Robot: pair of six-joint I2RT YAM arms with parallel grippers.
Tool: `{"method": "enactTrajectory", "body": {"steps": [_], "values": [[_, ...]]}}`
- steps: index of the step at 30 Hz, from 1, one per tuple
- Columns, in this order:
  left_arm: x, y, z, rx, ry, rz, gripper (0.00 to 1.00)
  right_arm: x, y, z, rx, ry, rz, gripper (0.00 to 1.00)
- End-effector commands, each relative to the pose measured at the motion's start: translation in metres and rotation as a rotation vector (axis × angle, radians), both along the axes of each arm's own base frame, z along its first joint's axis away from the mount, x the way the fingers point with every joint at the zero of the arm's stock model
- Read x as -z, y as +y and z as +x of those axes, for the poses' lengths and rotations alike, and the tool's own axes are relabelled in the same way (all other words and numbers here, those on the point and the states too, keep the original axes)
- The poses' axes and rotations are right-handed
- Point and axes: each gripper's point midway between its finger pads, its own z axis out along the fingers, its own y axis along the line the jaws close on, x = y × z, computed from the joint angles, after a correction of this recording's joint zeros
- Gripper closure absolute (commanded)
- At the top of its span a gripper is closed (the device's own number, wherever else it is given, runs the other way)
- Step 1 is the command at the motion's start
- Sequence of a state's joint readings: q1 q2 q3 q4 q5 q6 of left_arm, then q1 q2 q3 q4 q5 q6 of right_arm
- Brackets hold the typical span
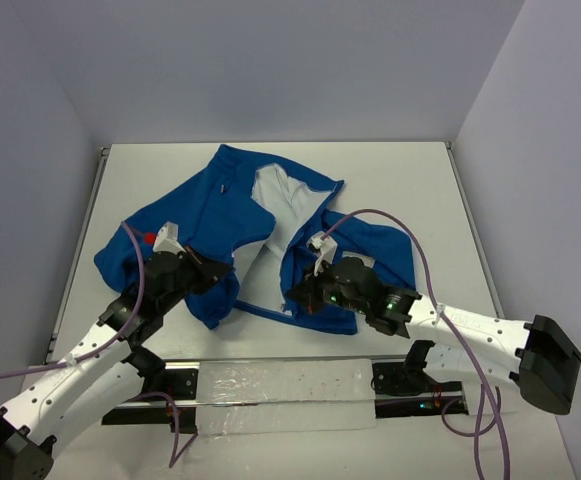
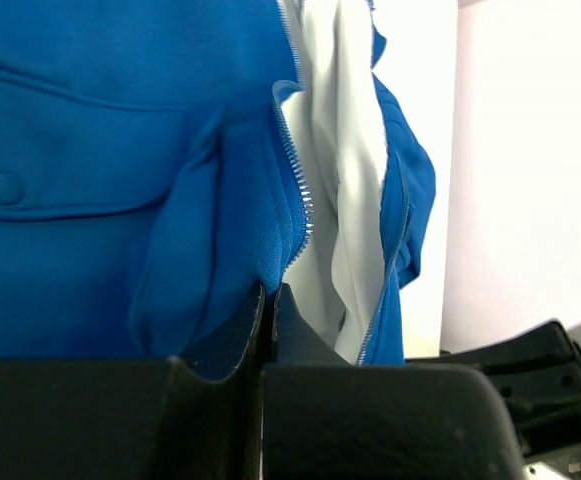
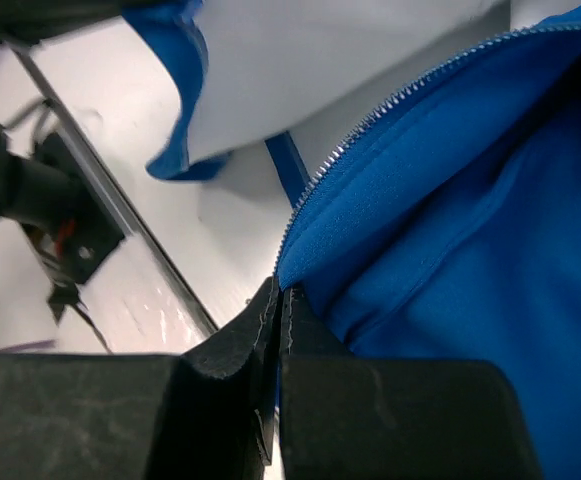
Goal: Zip up the jacket
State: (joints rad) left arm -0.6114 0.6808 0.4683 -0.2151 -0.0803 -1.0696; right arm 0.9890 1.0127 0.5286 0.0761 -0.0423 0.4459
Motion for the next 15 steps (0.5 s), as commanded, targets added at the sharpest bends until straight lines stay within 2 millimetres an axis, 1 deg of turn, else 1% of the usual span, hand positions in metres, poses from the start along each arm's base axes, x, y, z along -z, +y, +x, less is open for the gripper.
{"method": "enactTrajectory", "body": {"steps": [1, 3, 4, 5, 6, 7, 8, 9, 11, 12, 13, 15], "values": [[-0.028, -0.007, 0.005, 0.032, -0.089, -0.051, 1.00, -0.035, 0.009, -0.005, -0.141, -0.070, 0.171, 1.00], [-0.028, -0.003, 0.004, 0.014, -0.088, -0.046, 1.00, -0.021, 0.009, -0.008, -0.183, -0.042, 0.124, 1.00], [-0.029, -0.001, 0.005, 0.003, -0.092, -0.048, 1.00, -0.007, 0.009, -0.006, -0.187, -0.014, 0.064, 0.99], [-0.028, 0.002, 0.004, -0.013, -0.089, -0.045, 1.00, 0.016, 0.006, -0.003, -0.179, 0.033, -0.032, 0.93], [-0.027, 0.004, 0.004, -0.022, -0.088, -0.045, 1.00, 0.033, 0.001, 0.002, -0.145, 0.074, -0.108, 0.78], [-0.026, 0.006, 0.004, -0.035, -0.084, -0.045, 1.00, 0.056, -0.008, 0.007, -0.098, 0.133, -0.209, 0.51], [-0.025, 0.007, 0.003, -0.036, -0.081, -0.044, 1.00, 0.070, -0.012, 0.003, -0.094, 0.176, -0.251, 0.51], [-0.024, 0.008, 0.003, -0.042, -0.079, -0.043, 1.00, 0.073, -0.017, 0.012, -0.028, 0.178, -0.278, 0.38], [-0.021, 0.009, 0.002, -0.045, -0.068, -0.039, 1.00, 0.074, -0.025, 0.015, 0.034, 0.185, -0.283, 0.23], [-0.021, 0.009, 0.002, -0.047, -0.066, -0.038, 1.00, 0.071, -0.029, 0.019, 0.077, 0.182, -0.280, 0.23], [-0.021, 0.010, 0.002, -0.048, -0.066, -0.035, 1.00, 0.062, -0.038, 0.030, 0.179, 0.157, -0.266, 0.23], [-0.021, 0.012, 0.003, -0.056, -0.066, -0.031, 1.00, 0.059, -0.061, 0.038, 0.337, 0.183, -0.262, 0.24]]}}
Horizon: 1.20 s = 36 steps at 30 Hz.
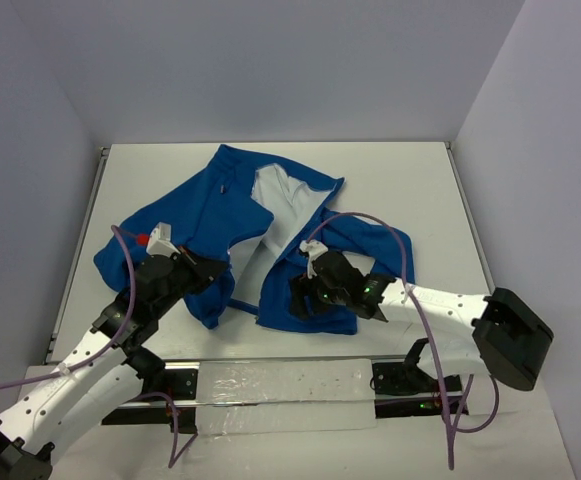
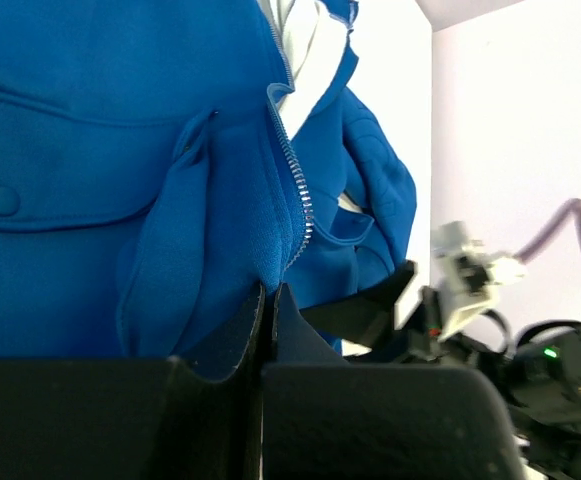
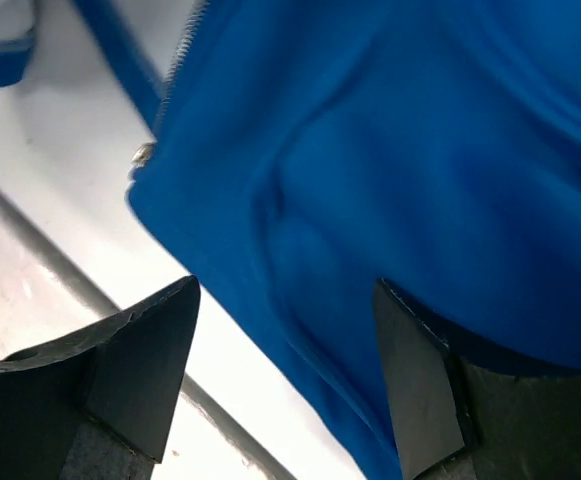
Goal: Zip up the jacket
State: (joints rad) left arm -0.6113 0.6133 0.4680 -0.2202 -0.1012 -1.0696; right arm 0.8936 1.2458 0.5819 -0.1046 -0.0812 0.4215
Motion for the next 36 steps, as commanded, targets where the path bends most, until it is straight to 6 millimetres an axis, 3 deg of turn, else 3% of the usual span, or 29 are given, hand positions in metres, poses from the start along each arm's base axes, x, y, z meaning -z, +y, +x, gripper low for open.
{"method": "enactTrajectory", "body": {"steps": [1, 2, 6, 10, 11, 12, 13, 15, 17, 19, 22, 26, 28, 30, 32, 36], "values": [[-0.005, 0.006, 0.004, -0.038, -0.012, -0.003, 1.00, -0.025, -0.047, 0.033, 0.356, -0.085, -0.029, 0.25], [-0.005, 0.006, 0.004, -0.036, -0.013, -0.002, 1.00, -0.023, -0.064, 0.035, 0.446, -0.076, -0.047, 0.25], [-0.007, 0.006, 0.006, -0.035, -0.016, 0.007, 1.00, -0.009, -0.106, 0.028, 0.644, -0.034, -0.101, 0.09], [-0.007, 0.004, 0.007, -0.030, -0.016, 0.014, 1.00, 0.016, -0.115, 0.017, 0.673, 0.042, -0.129, 0.08], [-0.007, 0.004, 0.008, -0.030, -0.016, 0.015, 1.00, 0.023, -0.116, 0.014, 0.677, 0.058, -0.139, 0.11], [-0.007, 0.003, 0.008, -0.028, -0.016, 0.018, 1.00, 0.027, -0.115, 0.015, 0.676, 0.063, -0.140, 0.26], [-0.007, 0.004, 0.008, -0.029, -0.014, 0.021, 1.00, 0.030, -0.115, 0.017, 0.675, 0.062, -0.144, 0.46], [-0.008, 0.003, 0.008, -0.026, -0.014, 0.024, 1.00, 0.023, -0.116, 0.028, 0.696, 0.028, -0.136, 0.95], [-0.007, 0.004, 0.008, -0.026, -0.009, 0.029, 1.00, 0.016, -0.125, 0.038, 0.744, 0.008, -0.135, 1.00], [-0.008, 0.004, 0.007, -0.025, -0.005, 0.031, 1.00, -0.009, -0.133, 0.061, 0.785, -0.030, -0.094, 1.00], [-0.010, 0.004, 0.006, -0.022, -0.013, 0.017, 1.00, -0.025, -0.162, 0.088, 0.832, -0.089, -0.169, 1.00], [-0.013, -0.003, 0.006, -0.001, -0.025, -0.013, 1.00, -0.033, -0.192, 0.123, 0.901, -0.125, -0.324, 1.00], [-0.013, -0.007, 0.008, 0.012, -0.022, -0.027, 1.00, -0.029, -0.193, 0.137, 0.883, -0.120, -0.386, 0.89], [-0.013, -0.013, 0.009, 0.027, -0.020, -0.045, 1.00, -0.026, -0.189, 0.144, 0.867, -0.113, -0.399, 0.55], [-0.013, -0.021, 0.010, 0.054, -0.019, -0.068, 1.00, -0.033, -0.177, 0.146, 0.838, -0.102, -0.354, 0.29], [-0.014, -0.025, 0.012, 0.062, -0.017, -0.074, 1.00, -0.067, -0.158, 0.139, 0.803, -0.167, -0.237, 0.21]]}}
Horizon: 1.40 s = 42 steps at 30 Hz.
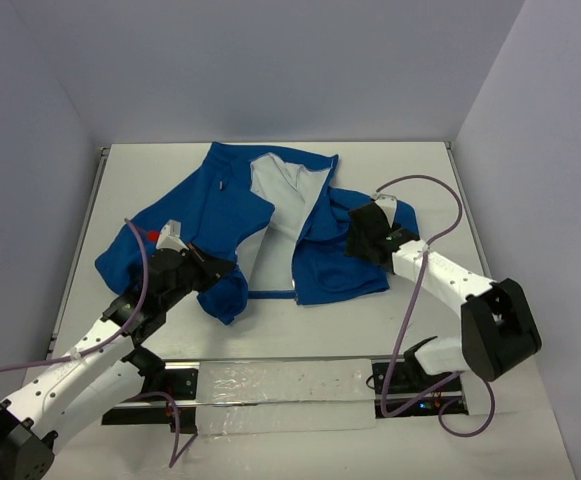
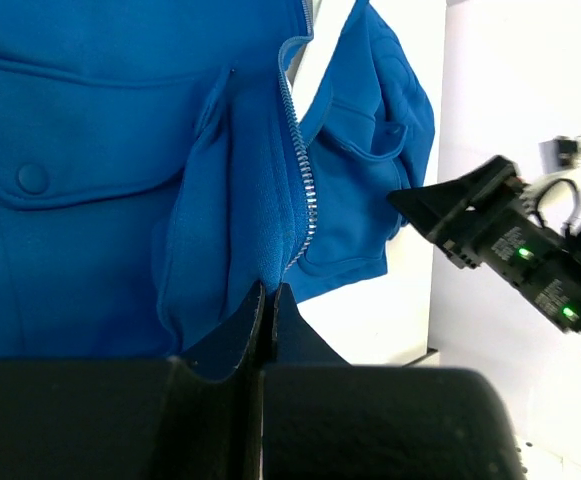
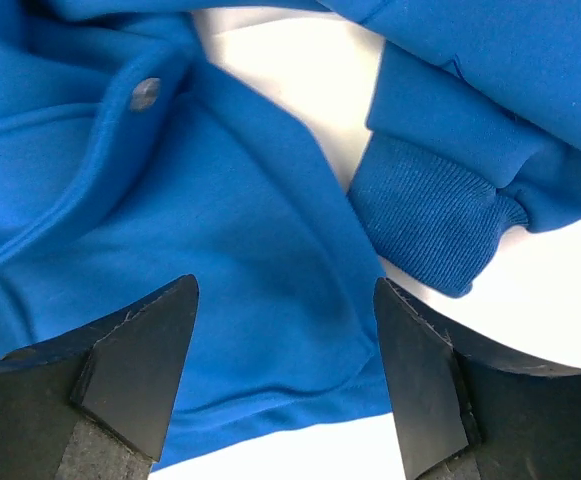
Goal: Zip up the jacket
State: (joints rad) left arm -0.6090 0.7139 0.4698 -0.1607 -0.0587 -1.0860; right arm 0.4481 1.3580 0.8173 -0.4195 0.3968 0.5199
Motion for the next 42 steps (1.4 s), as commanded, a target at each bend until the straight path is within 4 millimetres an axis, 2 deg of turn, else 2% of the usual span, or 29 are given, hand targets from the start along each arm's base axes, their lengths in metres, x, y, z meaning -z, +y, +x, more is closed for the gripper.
{"method": "enactTrajectory", "body": {"steps": [1, 2, 5, 8, 10, 11, 12, 13, 15, 16, 18, 19, 20, 25, 29, 30, 31, 36, 39, 42], "values": [[-0.025, -0.011, 0.007, 0.026, -0.065, -0.068, 1.00, -0.061, 0.022, 0.002, -0.068, -0.163, 0.073, 0.21], [-0.025, -0.011, 0.007, 0.022, -0.066, -0.063, 1.00, -0.070, 0.029, -0.003, -0.090, -0.184, 0.087, 0.21], [-0.024, -0.008, 0.008, 0.011, -0.064, -0.048, 1.00, -0.080, 0.052, -0.020, -0.162, -0.201, 0.100, 0.23], [-0.022, -0.005, 0.008, -0.001, -0.058, -0.033, 1.00, -0.079, 0.100, -0.048, -0.305, -0.183, 0.145, 0.31], [-0.021, -0.002, 0.008, -0.012, -0.055, -0.031, 1.00, -0.067, 0.143, -0.079, -0.443, -0.129, 0.176, 0.40], [-0.020, -0.001, 0.008, -0.018, -0.049, -0.026, 1.00, -0.062, 0.152, -0.086, -0.475, -0.111, 0.174, 0.51], [-0.021, 0.000, 0.007, -0.025, -0.053, -0.029, 1.00, -0.049, 0.162, -0.094, -0.503, -0.072, 0.157, 0.54], [-0.021, 0.001, 0.008, -0.029, -0.051, -0.026, 1.00, -0.049, 0.167, -0.100, -0.533, -0.071, 0.156, 0.56], [-0.023, 0.003, 0.008, -0.038, -0.058, -0.027, 1.00, -0.029, 0.182, -0.115, -0.594, -0.013, 0.130, 0.54], [-0.024, 0.004, 0.007, -0.042, -0.061, -0.025, 1.00, -0.017, 0.185, -0.119, -0.606, 0.020, 0.107, 0.50], [-0.024, 0.006, 0.008, -0.047, -0.063, -0.017, 1.00, -0.010, 0.189, -0.118, -0.602, 0.027, 0.070, 0.37], [-0.024, 0.007, 0.008, -0.048, -0.062, -0.012, 1.00, -0.004, 0.189, -0.117, -0.598, 0.032, 0.046, 0.33], [-0.023, 0.007, 0.007, -0.049, -0.061, -0.009, 1.00, 0.003, 0.190, -0.116, -0.594, 0.039, 0.024, 0.34], [-0.023, 0.009, 0.006, -0.052, -0.060, -0.007, 1.00, 0.026, 0.188, -0.106, -0.564, 0.059, -0.065, 0.54], [-0.023, 0.010, 0.004, -0.053, -0.061, -0.007, 1.00, 0.031, 0.185, -0.102, -0.539, 0.049, -0.076, 0.88], [-0.022, 0.011, 0.004, -0.055, -0.060, -0.006, 1.00, 0.029, 0.184, -0.102, -0.533, 0.045, -0.071, 0.90], [-0.023, 0.011, 0.004, -0.055, -0.060, -0.009, 1.00, 0.026, 0.184, -0.101, -0.532, 0.039, -0.061, 0.90], [-0.022, 0.010, 0.003, -0.053, -0.061, -0.013, 1.00, 0.034, 0.170, -0.100, -0.514, 0.061, -0.082, 0.60], [-0.023, 0.010, 0.004, -0.051, -0.064, -0.015, 1.00, 0.042, 0.170, -0.100, -0.518, 0.078, -0.090, 0.55], [-0.024, 0.010, 0.004, -0.051, -0.065, -0.013, 1.00, 0.051, 0.172, -0.101, -0.520, 0.093, -0.070, 0.53]]}}
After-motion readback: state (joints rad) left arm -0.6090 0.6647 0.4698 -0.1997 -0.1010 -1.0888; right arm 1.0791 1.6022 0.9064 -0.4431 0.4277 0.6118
